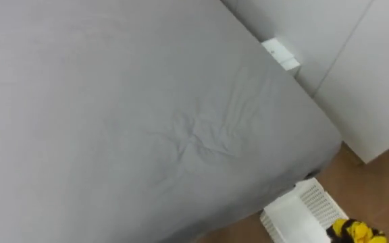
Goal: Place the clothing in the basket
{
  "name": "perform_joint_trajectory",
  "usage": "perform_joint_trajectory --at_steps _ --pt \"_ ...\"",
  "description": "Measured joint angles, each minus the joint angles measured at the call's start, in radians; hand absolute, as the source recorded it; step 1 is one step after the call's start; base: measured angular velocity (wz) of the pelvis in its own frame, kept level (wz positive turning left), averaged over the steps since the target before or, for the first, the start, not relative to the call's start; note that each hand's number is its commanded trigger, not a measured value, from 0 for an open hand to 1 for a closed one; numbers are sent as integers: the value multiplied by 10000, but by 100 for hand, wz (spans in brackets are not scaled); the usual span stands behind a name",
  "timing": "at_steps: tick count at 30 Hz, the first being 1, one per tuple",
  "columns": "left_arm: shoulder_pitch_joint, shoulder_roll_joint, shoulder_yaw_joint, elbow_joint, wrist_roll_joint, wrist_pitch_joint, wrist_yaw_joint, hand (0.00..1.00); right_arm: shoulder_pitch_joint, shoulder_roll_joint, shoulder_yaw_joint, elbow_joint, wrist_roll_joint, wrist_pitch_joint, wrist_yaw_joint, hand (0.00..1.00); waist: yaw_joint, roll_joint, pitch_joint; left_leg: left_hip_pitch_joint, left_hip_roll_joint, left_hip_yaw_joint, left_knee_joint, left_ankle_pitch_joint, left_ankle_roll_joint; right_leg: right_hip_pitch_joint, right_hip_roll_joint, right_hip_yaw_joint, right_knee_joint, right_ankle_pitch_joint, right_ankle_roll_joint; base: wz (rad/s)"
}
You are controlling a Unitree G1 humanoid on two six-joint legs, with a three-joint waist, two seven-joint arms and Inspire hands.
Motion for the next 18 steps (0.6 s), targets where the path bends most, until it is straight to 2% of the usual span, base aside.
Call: perform_joint_trajectory --at_steps 2,4,6,8,11,12,13,14,18 --pt "-257 -69 -54 248 -223 -23 3 0 -478 -13 -6 34 39 4 -197 100 32 267 -45 -520 1 231 57 36 72 -666 10 175 232 51 19 -33" --pt "-454 -96 -54 394 -205 -20 6 0 -931 -41 -7 55 9 -15 -371 100 1 476 -10 -877 -20 247 108 74 127 -1097 11 256 374 103 19 -24" --pt "-746 -104 -335 688 -254 -132 53 0 -1551 -223 -6 664 5 -251 -480 100 17 716 -12 -1335 -22 265 227 115 176 -1620 5 281 584 138 25 -2" --pt "-818 -104 -713 778 -494 -342 144 0 -1858 -351 32 908 79 -277 -595 100 67 830 -4 -1591 -47 310 307 125 185 -2024 -5 342 936 107 20 -2" --pt "-930 -131 -1119 787 -848 -475 171 0 -2278 -608 105 1182 360 -357 -640 100 232 995 8 -1999 -69 481 380 172 234 -2547 -115 409 1131 12 35 -10" --pt "-1005 -132 -1118 792 -959 -475 170 0 -2449 -662 104 1279 379 -356 -670 90 257 1027 16 -2128 -91 472 381 204 246 -2710 -133 406 1175 -5 38 0" --pt "-1028 -133 -1119 793 -966 -474 170 0 -2531 -682 103 1317 399 -356 -702 27 260 1032 20 -2174 -106 473 381 215 249 -2789 -136 402 1234 -6 39 0" --pt "-1047 -150 -1125 794 -974 -474 170 0 -2683 -747 103 1416 428 -386 -734 0 260 1068 21 -2264 -121 472 383 234 260 -2899 -133 396 1263 -8 42 0" --pt "-1104 -164 -1247 795 -1387 -484 171 0 -2837 -870 95 1651 785 -539 -910 0 275 1134 66 -2319 -155 469 369 256 280 -3013 -139 398 1292 -25 64 0"
